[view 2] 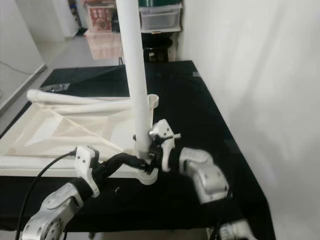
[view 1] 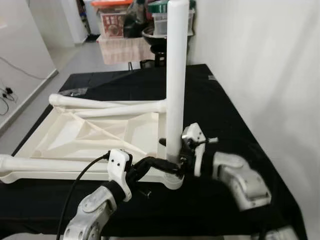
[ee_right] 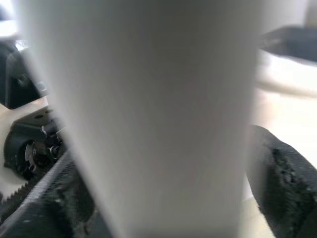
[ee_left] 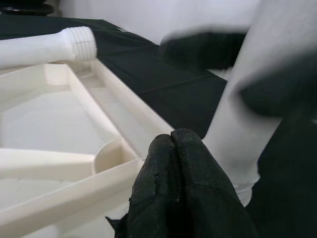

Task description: Building children table

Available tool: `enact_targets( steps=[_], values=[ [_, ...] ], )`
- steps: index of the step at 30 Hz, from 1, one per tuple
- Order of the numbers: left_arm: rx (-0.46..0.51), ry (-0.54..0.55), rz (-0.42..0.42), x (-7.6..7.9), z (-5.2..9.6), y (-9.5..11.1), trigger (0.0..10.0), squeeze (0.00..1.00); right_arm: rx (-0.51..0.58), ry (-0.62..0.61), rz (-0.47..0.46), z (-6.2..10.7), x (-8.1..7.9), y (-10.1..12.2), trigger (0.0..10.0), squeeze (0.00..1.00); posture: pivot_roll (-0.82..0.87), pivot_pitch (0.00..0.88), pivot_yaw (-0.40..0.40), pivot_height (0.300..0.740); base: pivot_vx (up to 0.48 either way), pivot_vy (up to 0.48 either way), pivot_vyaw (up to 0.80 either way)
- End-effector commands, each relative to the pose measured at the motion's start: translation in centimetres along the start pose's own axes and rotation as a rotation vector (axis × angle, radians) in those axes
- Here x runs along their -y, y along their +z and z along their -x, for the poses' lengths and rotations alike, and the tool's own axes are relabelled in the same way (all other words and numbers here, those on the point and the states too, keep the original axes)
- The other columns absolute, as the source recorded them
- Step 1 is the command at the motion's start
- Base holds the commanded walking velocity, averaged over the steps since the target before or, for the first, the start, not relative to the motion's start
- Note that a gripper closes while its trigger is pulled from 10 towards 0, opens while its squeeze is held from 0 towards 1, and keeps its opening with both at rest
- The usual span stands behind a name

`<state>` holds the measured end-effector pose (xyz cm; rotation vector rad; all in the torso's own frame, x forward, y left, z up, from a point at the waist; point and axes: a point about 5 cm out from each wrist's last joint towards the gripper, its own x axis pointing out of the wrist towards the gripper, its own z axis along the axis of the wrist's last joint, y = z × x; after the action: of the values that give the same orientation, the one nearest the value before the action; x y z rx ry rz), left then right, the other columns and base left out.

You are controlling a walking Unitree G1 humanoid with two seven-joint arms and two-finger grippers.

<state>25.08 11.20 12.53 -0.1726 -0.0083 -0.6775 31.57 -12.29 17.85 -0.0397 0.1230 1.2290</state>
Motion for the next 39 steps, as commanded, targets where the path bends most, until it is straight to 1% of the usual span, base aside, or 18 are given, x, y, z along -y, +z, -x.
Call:
enact_targets(
  steps=[1, 3, 6, 7, 8, 9, 14, 16, 23, 25, 26, 29, 30, 31, 32, 33, 34, 39],
  values=[
    [-0.007, 0.012, -0.002, -0.2, 0.2, -0.2, 10.0, 0.0, -0.004, 0.067, -0.01, 0.1, 0.4, -0.3, 10.0, 0.0, -0.04, 0.0, 0.015, 0.74, 0.0, 0.0, 0.0],
    [-0.008, 0.014, -0.003, -0.2, 0.2, -0.3, 10.0, 0.0, -0.016, 0.059, 0.001, 0.3, 1.6, 0.0, 10.0, 0.0, -0.04, 0.0, 0.015, 0.74, 0.0, 0.0, 0.0],
    [-0.008, 0.014, -0.002, -0.2, 0.2, -0.3, 10.0, 0.0, -0.015, 0.046, -0.003, 0.4, 2.2, 0.1, 10.0, 0.0, -0.04, 0.0, 0.014, 0.74, 0.0, 0.0, 0.0],
    [-0.008, 0.013, -0.002, -0.2, 0.2, -0.3, 10.0, 0.0, -0.015, 0.011, -0.005, 0.5, 2.9, 0.1, 1.7, 0.0, -0.03, 0.0, 0.011, 0.74, 0.0, 0.0, 0.0],
    [-0.008, 0.013, -0.002, -0.2, 0.2, -0.3, 10.0, 0.0, -0.015, 0.011, -0.005, 0.5, 2.9, 0.1, 1.7, 0.0, -0.03, 0.0, 0.011, 0.74, 0.0, 0.0, 0.0],
    [-0.008, 0.014, -0.002, -0.1, 0.2, -0.2, 10.0, 0.0, -0.004, 0.011, -0.033, 0.7, 3.2, 0.1, 0.0, 0.0, -0.03, 0.0, 0.009, 0.74, 0.0, 0.0, 0.0],
    [-0.005, 0.015, -0.002, -0.1, 0.2, -0.2, 10.0, 0.0, 0.009, 0.068, -0.055, 1.4, 3.0, -0.2, 0.0, 0.0, -0.03, 0.0, 0.011, 0.74, 0.0, 0.0, 0.0],
    [-0.003, 0.015, 0.001, 0.0, 0.2, -0.1, 10.0, 0.0, -0.004, 0.102, -0.052, 2.1, 2.3, -0.9, 0.0, 0.0, -0.04, 0.0, 0.012, 0.74, 0.0, 0.0, 0.0],
    [0.0, 0.014, 0.002, 0.0, 0.3, 0.0, 10.0, 0.0, -0.02, 0.05, -0.052, 3.1, 1.2, -1.8, 0.0, 0.0, -0.05, 0.0, 0.014, 0.74, 0.0, 0.0, 0.0],
    [0.003, 0.014, 0.003, -0.1, 0.4, 0.1, 10.0, 0.0, -0.072, -0.113, -0.077, 2.5, -0.2, -3.6, 0.0, 0.0, -0.06, 0.0, 0.015, 0.74, 0.0, 0.0, 0.0],
    [0.004, 0.015, 0.003, -0.2, 0.5, 0.2, 10.0, 0.0, -0.076, -0.24, -0.078, 1.6, -0.6, -4.4, 0.0, 0.0, -0.06, 0.0, 0.021, 0.74, 0.0, 0.0, 0.0],
    [0.004, 0.015, 0.003, -0.2, 0.5, 0.2, 10.0, 0.0, -0.073, -0.323, -0.076, 1.1, -0.8, -4.8, 0.0, 0.0, -0.06, 0.0, 0.021, 0.74, 0.0, 0.0, 0.0],
    [0.002, 0.012, 0.003, -0.4, 0.5, 0.2, 10.0, 0.0, 0.028, -0.405, -0.063, -0.5, -1.7, -3.8, 0.0, 0.0, -0.1, 0.0, 0.043, 0.74, 0.0, 0.0, 0.0],
    [0.002, 0.012, 0.003, -0.4, 0.5, 0.2, 10.0, 0.0, 0.028, -0.405, -0.063, -0.5, -1.7, -3.8, 0.0, 0.0, -0.1, 0.0, 0.043, 0.74, 0.0, 0.0, 0.0],
    [0.003, 0.011, 0.004, -0.5, 0.5, 0.3, 10.0, 0.0, 0.026, -0.496, -0.172, -1.2, -1.9, -4.8, 0.0, 0.0, -0.1, 0.0, 0.036, 0.74, 0.0, 0.0, 0.0],
    [0.003, 0.011, 0.004, -0.5, 0.5, 0.3, 10.0, 0.0, 0.026, -0.496, -0.172, -1.2, -1.9, -4.8, 0.0, 0.0, -0.1, 0.0, 0.036, 0.74, 0.0, 0.0, 0.0],
    [0.001, 0.005, 0.003, -0.6, 0.4, 0.3, 10.0, 0.0, 0.036, -0.523, -0.24, -1.8, -2.2, -5.2, 0.0, 0.0, -0.06, 0.0, 0.017, 0.74, 0.0, 0.0, 0.0],
    [0.007, 0.023, 0.003, -0.7, 0.4, 0.3, 10.0, 0.0, 0.024, -0.516, -0.273, -2.3, -2.6, -5.5, 0.0, 0.0, -0.08, 0.0, 0.024, 0.74, 0.0, 0.0, 0.0]
  ],
)
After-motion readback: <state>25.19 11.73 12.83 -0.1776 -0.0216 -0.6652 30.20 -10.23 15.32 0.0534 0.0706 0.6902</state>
